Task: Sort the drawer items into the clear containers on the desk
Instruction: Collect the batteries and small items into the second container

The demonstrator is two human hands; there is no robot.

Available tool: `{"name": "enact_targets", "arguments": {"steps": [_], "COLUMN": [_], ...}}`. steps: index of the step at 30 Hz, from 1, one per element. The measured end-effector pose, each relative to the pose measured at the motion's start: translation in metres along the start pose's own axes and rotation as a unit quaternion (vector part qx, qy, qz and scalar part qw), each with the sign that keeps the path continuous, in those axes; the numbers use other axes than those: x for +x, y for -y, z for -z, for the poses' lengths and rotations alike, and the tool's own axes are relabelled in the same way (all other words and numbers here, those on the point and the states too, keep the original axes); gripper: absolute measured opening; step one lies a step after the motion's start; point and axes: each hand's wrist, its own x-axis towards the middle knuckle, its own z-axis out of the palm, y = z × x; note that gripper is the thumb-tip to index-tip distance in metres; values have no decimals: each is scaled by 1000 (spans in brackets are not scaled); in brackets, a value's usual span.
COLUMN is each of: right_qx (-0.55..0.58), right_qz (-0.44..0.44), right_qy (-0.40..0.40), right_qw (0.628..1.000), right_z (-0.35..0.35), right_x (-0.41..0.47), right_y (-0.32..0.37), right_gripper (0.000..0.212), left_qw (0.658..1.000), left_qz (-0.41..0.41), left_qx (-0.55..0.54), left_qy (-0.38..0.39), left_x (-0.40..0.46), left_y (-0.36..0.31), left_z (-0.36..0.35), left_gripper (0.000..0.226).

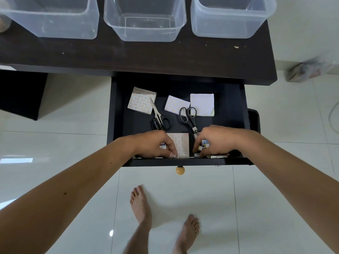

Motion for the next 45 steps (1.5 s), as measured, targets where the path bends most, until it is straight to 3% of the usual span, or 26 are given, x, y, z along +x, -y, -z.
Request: {"name": "enact_targets", "arguments": {"steps": [4, 9, 14, 21, 27, 34, 39, 45], "right_qx": [24, 27, -32, -8, 77, 138, 257, 363], "right_qz": [6, -6, -19, -23, -4, 25, 10, 45], "right_qy": [-10, -32, 1, 35, 64, 62, 12, -40], "right_qw": [1000, 999, 999, 999, 995, 988, 966, 930], "right_z": [-2, -8, -5, 4, 12, 12, 9, 10], "right_x": [-4, -4, 5, 3, -5, -9, -5, 10], "right_y": [-3, -3, 4, 6, -1, 4, 9, 27], "right_gripper": [20, 31, 21, 11, 6, 19, 9, 23], "left_qw": [1000, 997, 986, 970, 964, 947, 929, 916], "left_qz": [-5, -3, 6, -15, -51, -38, -37, -42], "left_qx": [-19, -73, -154, -213, -230, -278, -309, -316], "left_qy": [-1, -25, -63, -118, -124, -156, -203, -241], "left_x": [-2, -5, -15, -29, -38, -48, -62, -88], "left_y": [4, -2, -6, -4, -8, -12, -13, 1], "left_z": [-1, 2, 7, 8, 9, 13, 24, 46], "left_gripper": [11, 14, 11, 11, 21, 15, 16, 16]}}
